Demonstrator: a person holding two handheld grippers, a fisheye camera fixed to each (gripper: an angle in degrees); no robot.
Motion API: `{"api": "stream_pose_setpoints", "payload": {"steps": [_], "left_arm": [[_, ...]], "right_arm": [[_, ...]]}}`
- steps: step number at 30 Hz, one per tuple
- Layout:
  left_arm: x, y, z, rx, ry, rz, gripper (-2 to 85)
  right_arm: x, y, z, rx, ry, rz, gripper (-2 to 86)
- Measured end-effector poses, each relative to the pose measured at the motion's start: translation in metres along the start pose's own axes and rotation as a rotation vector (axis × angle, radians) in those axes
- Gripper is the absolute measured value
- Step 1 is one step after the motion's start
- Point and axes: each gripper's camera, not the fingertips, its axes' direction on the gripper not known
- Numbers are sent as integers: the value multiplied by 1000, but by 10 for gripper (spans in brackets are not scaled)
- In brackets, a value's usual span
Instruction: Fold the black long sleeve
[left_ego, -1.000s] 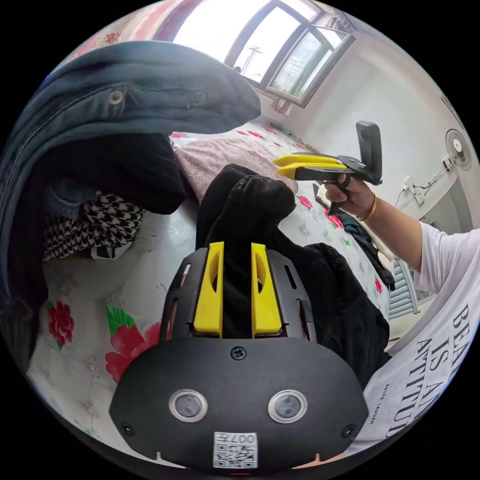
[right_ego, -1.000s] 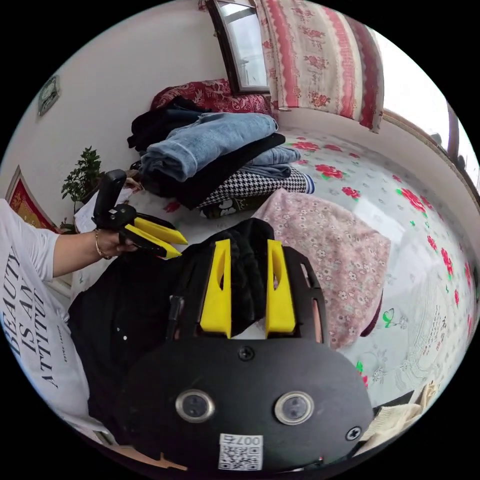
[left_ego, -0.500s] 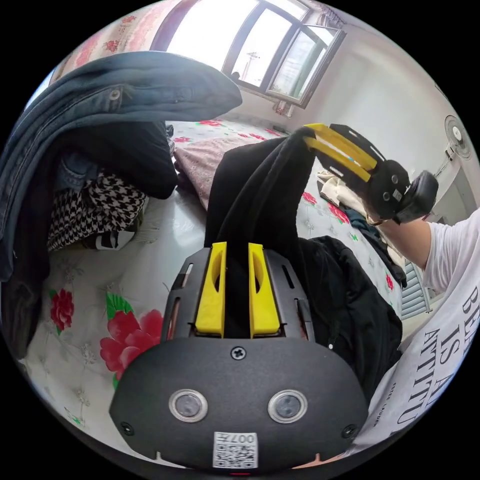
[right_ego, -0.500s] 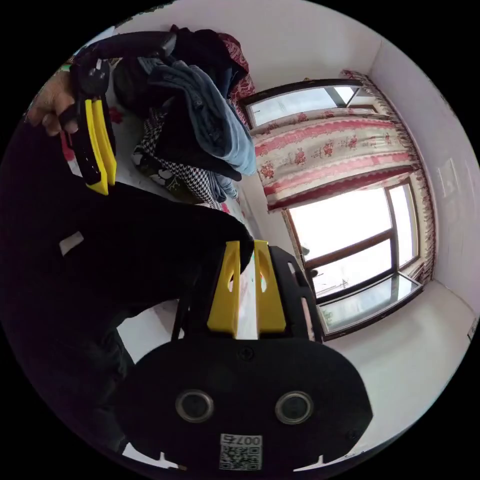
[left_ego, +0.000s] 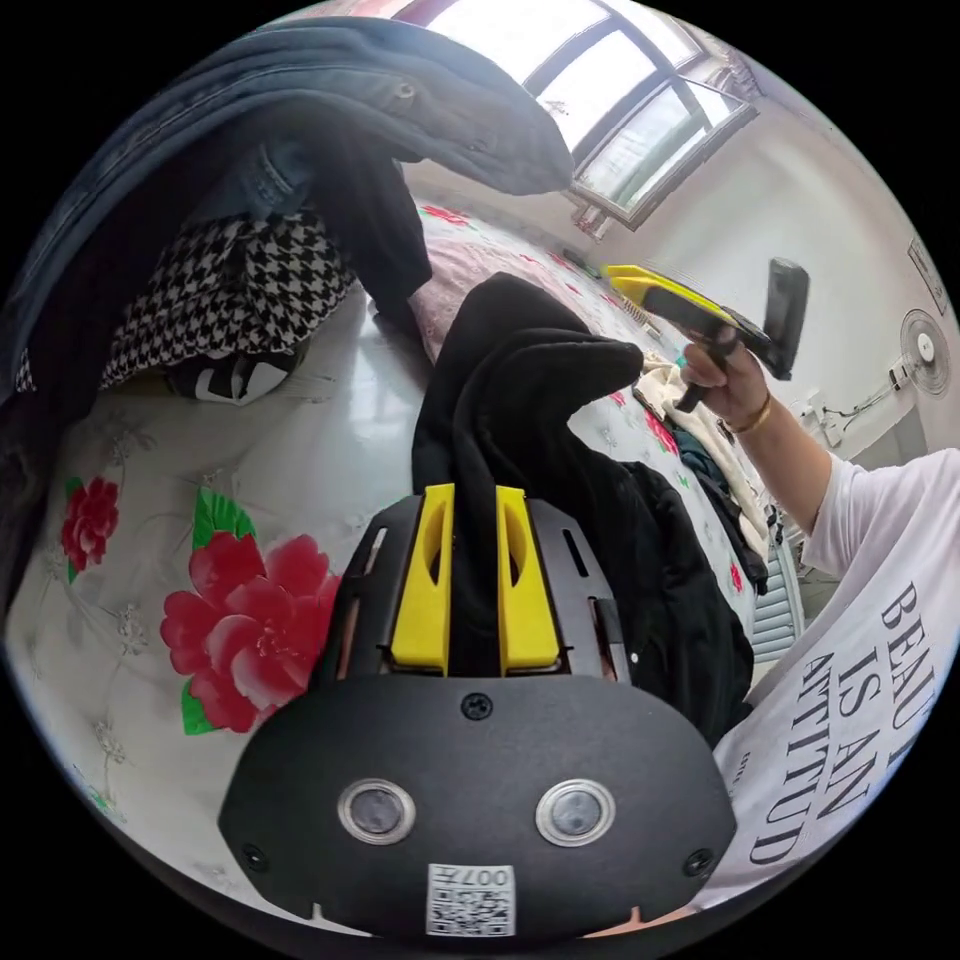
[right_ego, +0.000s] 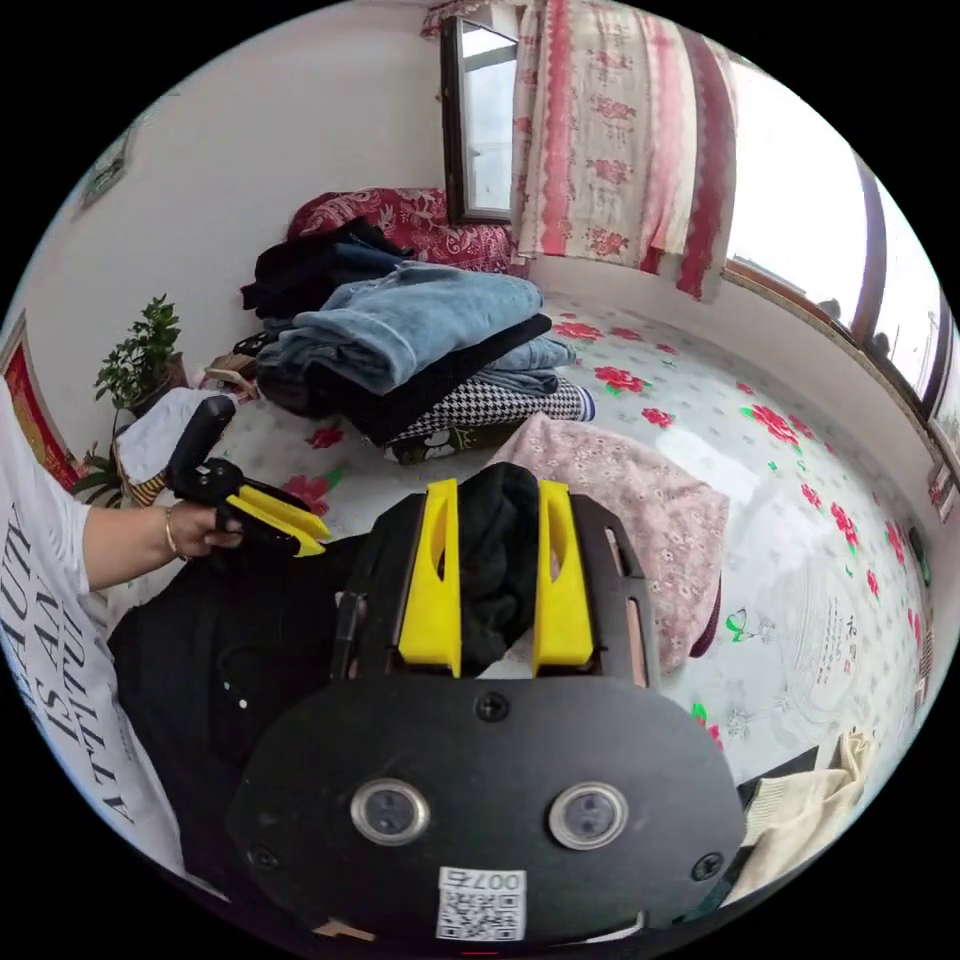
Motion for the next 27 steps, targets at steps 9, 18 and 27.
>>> {"api": "stream_pose_setpoints", "payload": {"steps": [9,18,27], "left_arm": [[54,32,0,-85,-10,21,57],[96,78,-86,-54,-95,-85,48],[189,131,-168,-41,-155,-61,43]], "right_arm": [[26,-11,80,-280,-88,-39,45],[-62,1,-102,137,-130,-204,2],[-258,137,-200,73,-168,-386,1]]}}
